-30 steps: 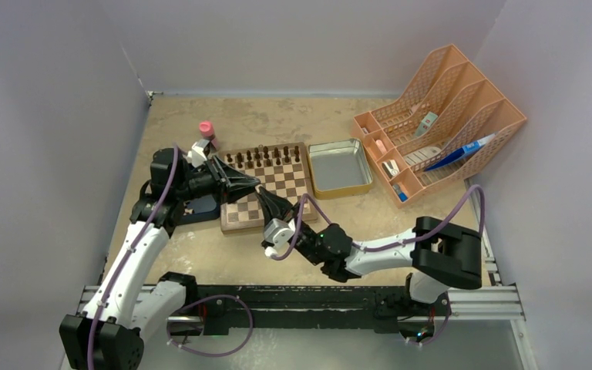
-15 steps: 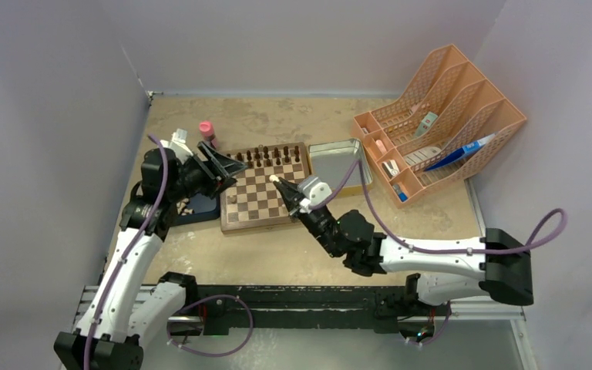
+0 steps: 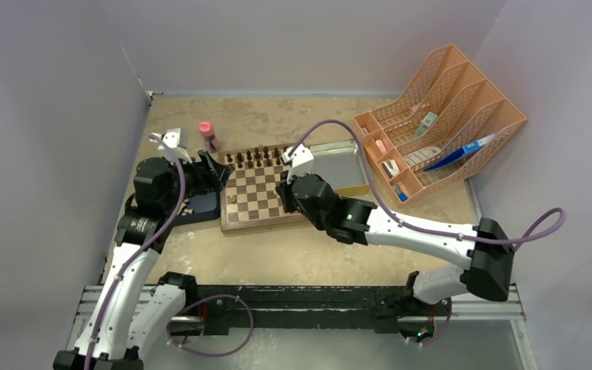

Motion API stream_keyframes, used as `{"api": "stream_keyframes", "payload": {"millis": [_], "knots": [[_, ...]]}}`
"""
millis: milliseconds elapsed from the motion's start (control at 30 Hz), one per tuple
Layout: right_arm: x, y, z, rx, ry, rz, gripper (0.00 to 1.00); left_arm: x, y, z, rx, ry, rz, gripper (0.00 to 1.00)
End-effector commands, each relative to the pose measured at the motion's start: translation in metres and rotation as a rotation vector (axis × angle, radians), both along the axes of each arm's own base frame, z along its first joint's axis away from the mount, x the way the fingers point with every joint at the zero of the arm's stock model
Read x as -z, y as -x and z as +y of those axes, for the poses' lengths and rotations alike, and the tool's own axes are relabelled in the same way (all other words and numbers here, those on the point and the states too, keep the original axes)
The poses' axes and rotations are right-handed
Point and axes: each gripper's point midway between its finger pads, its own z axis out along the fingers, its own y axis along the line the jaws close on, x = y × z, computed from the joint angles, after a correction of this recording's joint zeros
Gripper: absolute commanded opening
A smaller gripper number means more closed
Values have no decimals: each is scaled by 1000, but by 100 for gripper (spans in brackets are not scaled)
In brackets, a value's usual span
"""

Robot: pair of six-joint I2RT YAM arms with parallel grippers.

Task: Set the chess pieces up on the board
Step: Place the chess piece on the chessboard.

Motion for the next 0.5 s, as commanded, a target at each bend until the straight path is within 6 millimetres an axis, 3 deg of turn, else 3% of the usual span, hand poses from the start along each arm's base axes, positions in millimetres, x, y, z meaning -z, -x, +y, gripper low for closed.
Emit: {"api": "stream_keyframes", "payload": {"millis": [0, 133, 467], "knots": [[49, -4, -15, 66, 95, 196, 0, 13, 1, -7, 108, -108, 23, 74], [80, -17, -23, 115, 139, 256, 0, 18, 3, -10, 142, -125, 24, 74], [116, -40, -29, 144, 168, 340, 0, 18, 5, -3, 105, -141, 10, 73]]}}
